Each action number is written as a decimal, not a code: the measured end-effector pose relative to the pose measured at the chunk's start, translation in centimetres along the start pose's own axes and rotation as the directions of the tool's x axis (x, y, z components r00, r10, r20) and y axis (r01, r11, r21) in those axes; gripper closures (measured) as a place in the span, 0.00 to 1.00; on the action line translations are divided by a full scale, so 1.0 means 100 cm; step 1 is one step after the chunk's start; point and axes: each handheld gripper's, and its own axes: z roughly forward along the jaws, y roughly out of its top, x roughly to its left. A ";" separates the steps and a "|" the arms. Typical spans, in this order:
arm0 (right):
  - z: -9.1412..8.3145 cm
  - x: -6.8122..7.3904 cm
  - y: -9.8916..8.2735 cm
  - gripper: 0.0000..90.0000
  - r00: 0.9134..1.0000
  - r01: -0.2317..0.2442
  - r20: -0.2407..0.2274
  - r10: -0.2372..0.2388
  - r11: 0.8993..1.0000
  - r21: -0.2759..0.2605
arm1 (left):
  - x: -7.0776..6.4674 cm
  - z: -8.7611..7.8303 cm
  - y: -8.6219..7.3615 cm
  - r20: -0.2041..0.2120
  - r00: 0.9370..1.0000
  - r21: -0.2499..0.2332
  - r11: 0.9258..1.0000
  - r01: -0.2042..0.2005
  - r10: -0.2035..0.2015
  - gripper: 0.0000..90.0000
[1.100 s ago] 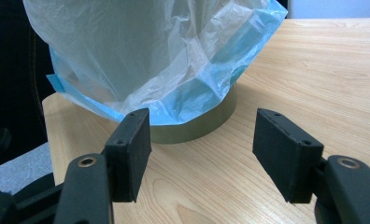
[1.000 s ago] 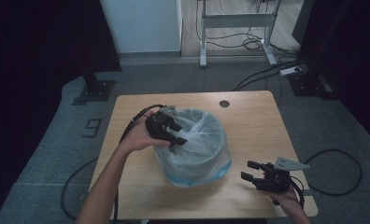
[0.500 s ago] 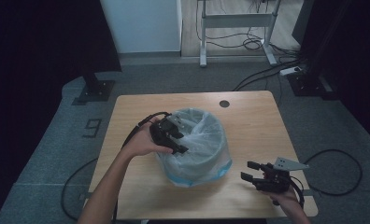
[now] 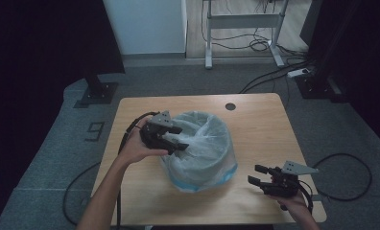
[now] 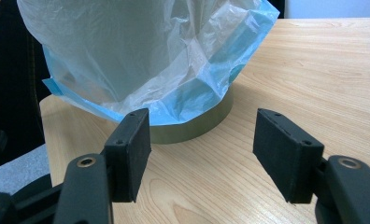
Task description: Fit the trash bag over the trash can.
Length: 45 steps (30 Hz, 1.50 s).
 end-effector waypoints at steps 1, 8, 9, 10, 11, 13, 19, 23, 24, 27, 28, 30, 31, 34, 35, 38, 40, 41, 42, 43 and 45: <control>0.000 0.000 0.000 0.40 1.000 -0.001 0.001 0.001 1.000 0.000 | -0.001 -0.002 -0.001 -0.008 1.000 -0.012 1.000 0.003 -0.003 0.38; -0.001 0.000 0.001 0.40 1.000 0.002 0.005 -0.002 1.000 0.000 | -0.006 -0.014 -0.014 -0.062 0.997 -0.086 0.996 0.029 -0.034 0.38; -0.001 -0.001 0.001 0.40 1.000 0.002 0.006 -0.002 1.000 0.002 | -0.007 -0.015 -0.016 -0.069 0.997 -0.095 0.995 0.032 -0.039 0.38; -0.001 -0.001 0.000 0.40 1.000 0.001 0.007 -0.001 1.000 0.000 | -0.007 -0.017 -0.019 -0.075 0.996 -0.101 0.994 0.034 -0.042 0.38; -0.001 -0.001 0.000 0.40 1.000 0.000 0.008 0.000 1.000 -0.001 | -0.008 -0.019 -0.021 -0.080 0.996 -0.110 0.993 0.037 -0.046 0.38; -0.001 -0.002 0.000 0.40 1.000 0.001 0.011 -0.001 1.000 0.002 | -0.010 -0.023 -0.027 -0.086 0.995 -0.130 0.991 0.044 -0.056 0.38; -0.002 -0.002 0.000 0.40 1.000 0.003 0.014 -0.003 1.000 0.005 | -0.020 -0.040 -0.046 -0.102 0.992 -0.183 0.981 0.058 -0.078 0.38; -0.002 -0.003 0.000 0.40 1.000 0.002 0.018 -0.002 1.000 0.005 | -0.025 -0.047 -0.060 -0.108 0.990 -0.186 0.980 0.071 -0.093 0.37; -0.002 -0.003 0.000 0.40 1.000 0.002 0.018 -0.002 1.000 0.005 | -0.026 -0.048 -0.064 -0.111 0.989 -0.185 0.980 0.075 -0.096 0.37; -0.002 -0.003 0.000 0.40 1.000 0.003 0.021 -0.003 1.000 0.007 | -0.030 -0.050 -0.077 -0.119 0.986 -0.190 0.978 0.091 -0.115 0.37; -0.002 -0.003 0.000 0.40 1.000 0.005 0.022 -0.006 1.000 0.010 | -0.032 -0.051 -0.081 -0.120 0.986 -0.191 0.977 0.094 -0.119 0.37; -0.003 -0.003 -0.001 0.40 1.000 0.008 0.026 -0.008 1.000 0.011 | -0.033 -0.051 -0.089 -0.120 0.985 -0.192 0.976 0.102 -0.127 0.37; -0.003 -0.003 -0.001 0.40 1.000 0.007 0.026 -0.008 1.000 0.011 | -0.034 -0.051 -0.095 -0.120 0.984 -0.186 0.976 0.108 -0.132 0.37; -0.004 -0.005 -0.002 0.40 0.999 0.002 0.032 -0.003 1.000 0.014 | -0.034 -0.049 -0.105 -0.121 0.981 -0.177 0.976 0.126 -0.148 0.37; -0.004 -0.006 -0.002 0.40 0.999 0.001 0.034 -0.002 1.000 0.015 | -0.033 -0.049 -0.109 -0.122 0.980 -0.175 0.975 0.133 -0.156 0.37; -0.004 -0.007 -0.004 0.40 0.999 -0.001 0.040 0.000 1.000 0.019 | -0.033 -0.048 -0.118 -0.123 0.977 -0.176 0.973 0.150 -0.173 0.37; -0.003 -0.007 -0.004 0.40 0.999 -0.001 0.040 0.000 1.000 0.021 | -0.033 -0.047 -0.121 -0.120 0.977 -0.168 0.973 0.156 -0.177 0.37; -0.003 -0.007 -0.004 0.40 0.999 0.000 0.040 -0.001 1.000 0.023 | -0.033 -0.046 -0.123 -0.122 0.976 -0.162 0.974 0.158 -0.178 0.37; -0.002 -0.007 -0.004 0.39 0.999 0.001 0.040 -0.002 1.000 0.024 | -0.033 -0.045 -0.124 -0.123 0.976 -0.159 0.974 0.161 -0.182 0.37; -0.002 -0.007 -0.004 0.39 0.999 0.000 0.040 -0.001 1.000 0.024 | -0.032 -0.045 -0.125 -0.122 0.975 -0.157 0.974 0.164 -0.183 0.37; -0.001 -0.007 -0.004 0.39 0.999 0.002 0.041 -0.003 1.000 0.027 | -0.032 -0.043 -0.127 -0.120 0.975 -0.157 0.973 0.168 -0.187 0.37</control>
